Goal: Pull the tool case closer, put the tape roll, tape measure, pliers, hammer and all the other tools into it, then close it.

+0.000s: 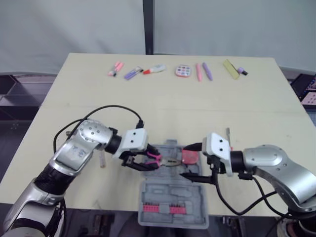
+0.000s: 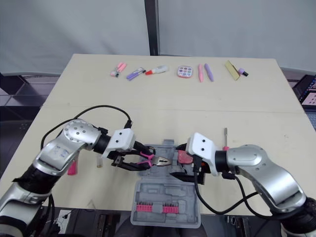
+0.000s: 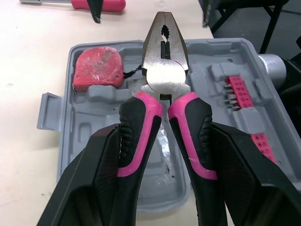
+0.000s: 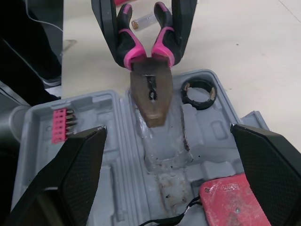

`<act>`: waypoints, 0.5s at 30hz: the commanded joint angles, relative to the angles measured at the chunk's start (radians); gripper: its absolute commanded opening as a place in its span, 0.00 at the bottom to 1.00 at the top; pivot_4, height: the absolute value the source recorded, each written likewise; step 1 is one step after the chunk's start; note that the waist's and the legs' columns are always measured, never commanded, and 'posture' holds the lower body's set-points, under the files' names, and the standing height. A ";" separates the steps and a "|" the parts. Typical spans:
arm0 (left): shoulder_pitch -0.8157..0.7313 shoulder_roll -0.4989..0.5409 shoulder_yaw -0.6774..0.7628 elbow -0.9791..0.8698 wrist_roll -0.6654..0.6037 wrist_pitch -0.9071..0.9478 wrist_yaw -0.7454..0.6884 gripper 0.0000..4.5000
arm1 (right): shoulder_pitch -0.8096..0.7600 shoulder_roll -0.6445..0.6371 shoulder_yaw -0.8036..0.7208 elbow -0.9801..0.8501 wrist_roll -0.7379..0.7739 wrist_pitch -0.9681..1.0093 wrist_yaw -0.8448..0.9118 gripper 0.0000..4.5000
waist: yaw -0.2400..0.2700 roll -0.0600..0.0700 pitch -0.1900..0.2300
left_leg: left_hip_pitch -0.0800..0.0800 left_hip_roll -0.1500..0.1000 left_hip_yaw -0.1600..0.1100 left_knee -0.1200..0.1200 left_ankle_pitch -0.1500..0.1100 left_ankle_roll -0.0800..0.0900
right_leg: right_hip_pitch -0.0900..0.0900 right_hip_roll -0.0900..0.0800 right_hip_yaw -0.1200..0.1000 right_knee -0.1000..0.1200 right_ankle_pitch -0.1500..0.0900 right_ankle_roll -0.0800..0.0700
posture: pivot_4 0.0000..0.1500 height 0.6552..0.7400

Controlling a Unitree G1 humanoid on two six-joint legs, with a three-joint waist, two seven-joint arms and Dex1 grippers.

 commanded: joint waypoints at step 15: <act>-0.093 -0.092 -0.055 0.028 0.056 0.025 0.027 0.54 | -0.072 0.086 0.096 -0.050 -0.065 0.098 -0.099 1.00 | -0.003 0.000 0.000 | 0.000 0.000 0.000 0.000 0.000 0.000 | -0.001 0.000 0.000 0.001 0.000 0.000 | 1.00 0.69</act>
